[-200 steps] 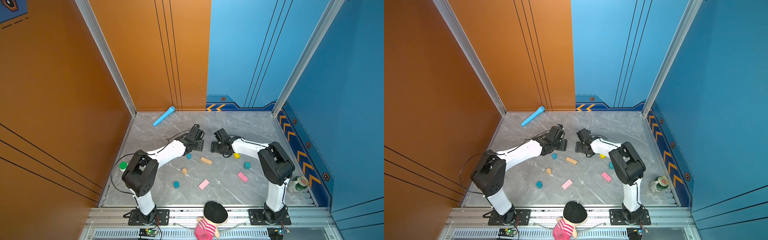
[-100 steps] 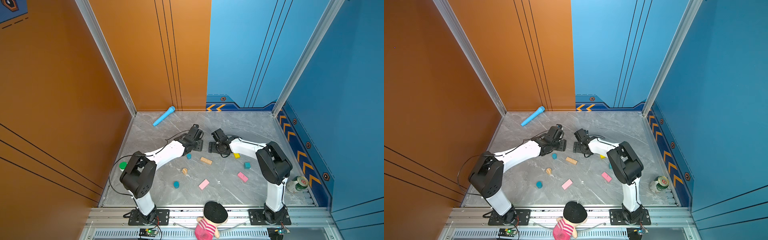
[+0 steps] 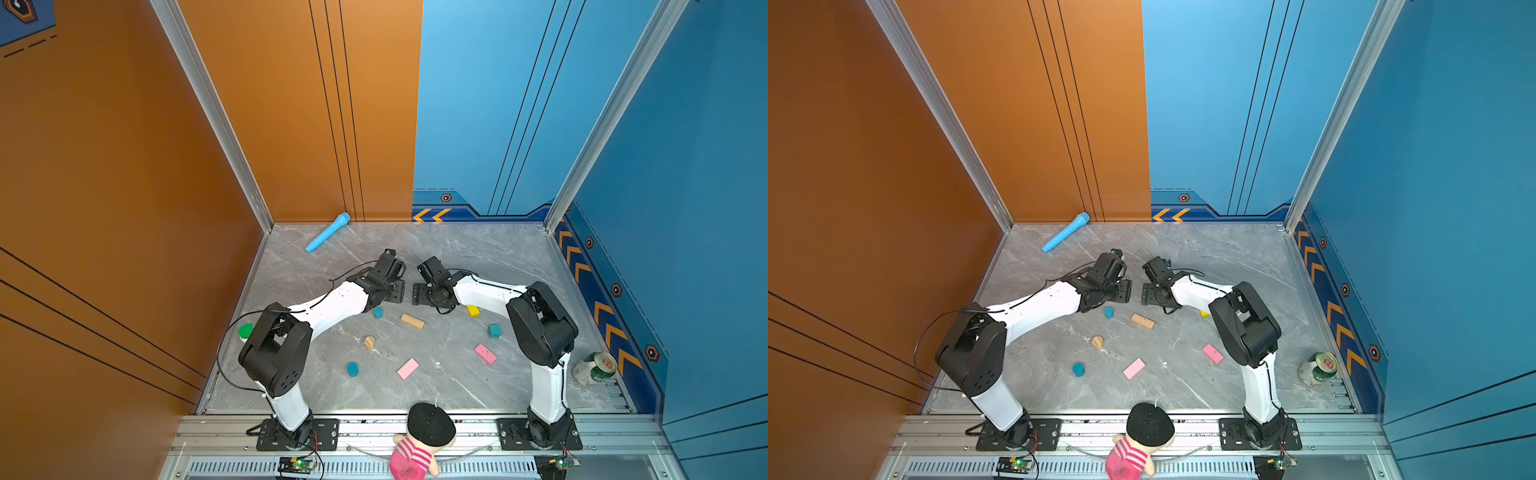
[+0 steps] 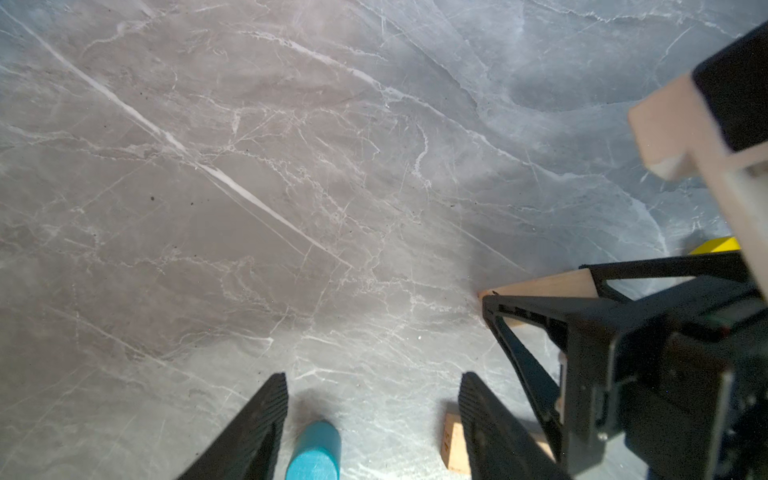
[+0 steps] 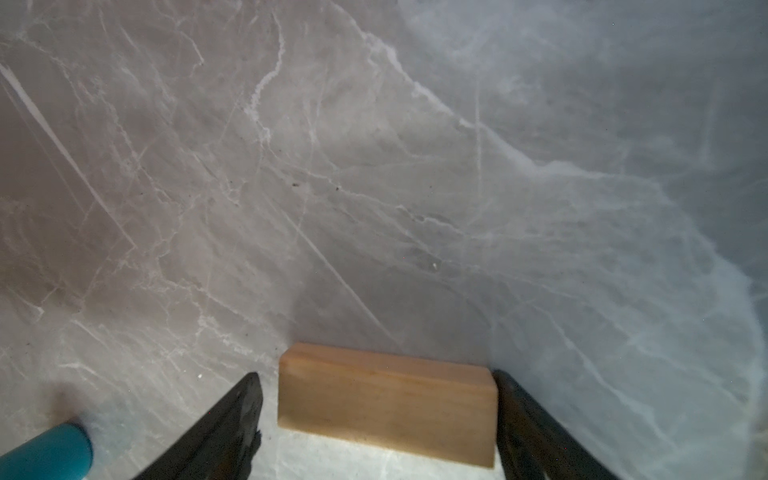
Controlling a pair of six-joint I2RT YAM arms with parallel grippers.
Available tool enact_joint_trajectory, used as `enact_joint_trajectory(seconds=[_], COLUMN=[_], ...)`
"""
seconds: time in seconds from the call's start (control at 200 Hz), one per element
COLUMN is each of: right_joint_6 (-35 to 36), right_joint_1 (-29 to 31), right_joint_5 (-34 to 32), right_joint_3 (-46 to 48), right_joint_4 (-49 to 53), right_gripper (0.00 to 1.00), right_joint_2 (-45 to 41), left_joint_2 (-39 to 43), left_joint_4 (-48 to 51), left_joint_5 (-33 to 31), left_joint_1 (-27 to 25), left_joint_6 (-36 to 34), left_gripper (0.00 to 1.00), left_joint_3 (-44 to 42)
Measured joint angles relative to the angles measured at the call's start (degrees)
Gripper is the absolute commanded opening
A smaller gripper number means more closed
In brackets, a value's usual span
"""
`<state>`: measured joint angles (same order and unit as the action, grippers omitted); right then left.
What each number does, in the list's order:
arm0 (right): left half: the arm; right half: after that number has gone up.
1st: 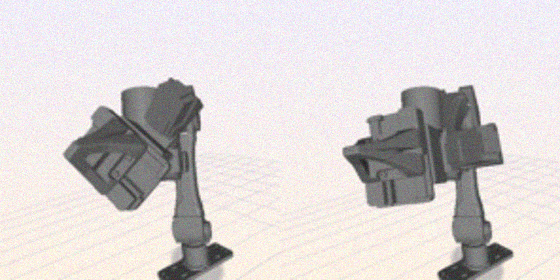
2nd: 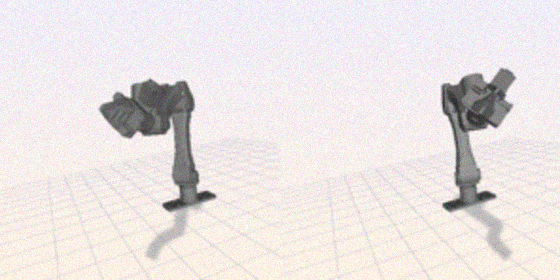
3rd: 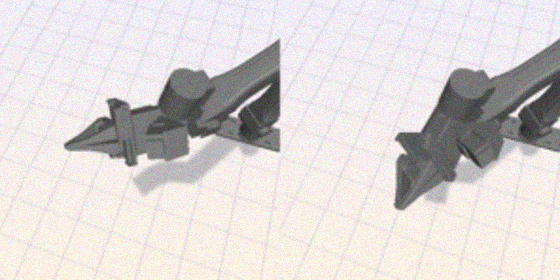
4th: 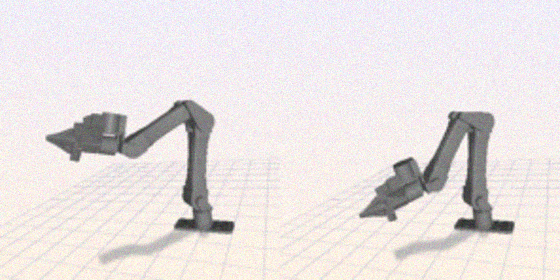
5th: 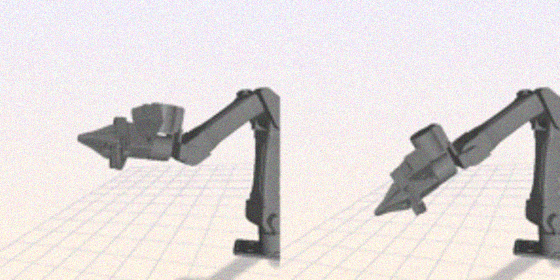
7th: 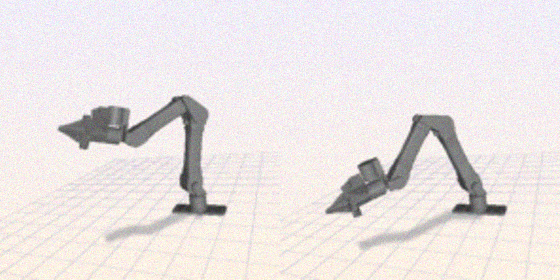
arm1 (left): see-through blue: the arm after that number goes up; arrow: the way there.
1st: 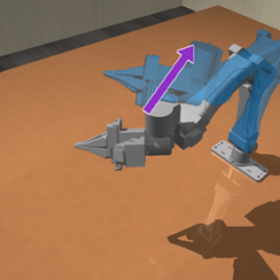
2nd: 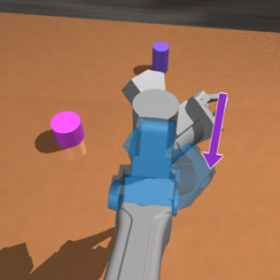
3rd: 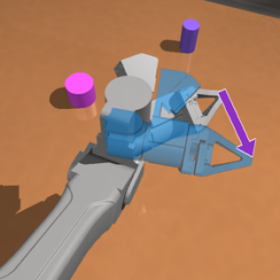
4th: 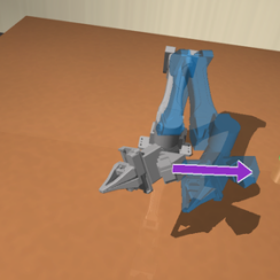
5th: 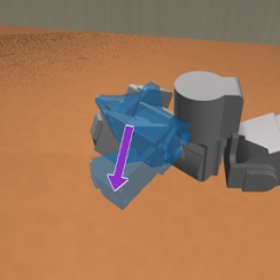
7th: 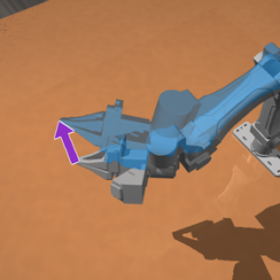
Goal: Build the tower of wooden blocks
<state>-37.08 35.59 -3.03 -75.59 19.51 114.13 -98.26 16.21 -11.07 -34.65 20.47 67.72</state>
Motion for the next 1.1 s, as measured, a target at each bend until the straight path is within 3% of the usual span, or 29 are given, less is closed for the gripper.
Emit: enact_joint_trajectory(seconds=[0.1,0.185,0.581,0.806,0.911,0.986,1.096], right_joint_6=[0.0,0.0,0.26,1.27,1.31,1.31,1.53], right_joint_1=[0.11,0.11,0.2,0.09,0.09,0.09,0.11], right_joint_5=[0.02,0.02,0.0,-0.24,-0.24,-0.2,0.04], right_joint_3=[-0.09,-0.11,-0.07,1.88,3.32,5.2,8.9], right_joint_4=[0.04,-0.02,1.27,3.26,3.43,3.37,3.17], right_gripper=[0.9,1.0,1.0,1.0,1.0,1.0,0.79], right_joint_2=[0.0,0.0,-0.72,-8.04,-12.61,-15.63,-19.39], left_joint_2=[0.02,0.22,2.23,4.42,4.44,4.42,4.28], left_joint_4=[-0.02,0.0,0.17,0.42,0.57,1.09,2.36], left_joint_5=[-0.02,-0.02,-0.02,-0.04,0.11,0.76,1.77], left_joint_1=[0.15,0.17,0.15,0.15,0.15,0.15,0.15], left_joint_6=[0.02,0.02,0.04,0.17,0.13,0.07,0.33], left_gripper=[0.68,0.68,0.68,0.67,0.61,0.51,0.28], left_joint_3=[0.0,-0.11,-0.72,-1.7,-1.77,-1.77,-1.77])
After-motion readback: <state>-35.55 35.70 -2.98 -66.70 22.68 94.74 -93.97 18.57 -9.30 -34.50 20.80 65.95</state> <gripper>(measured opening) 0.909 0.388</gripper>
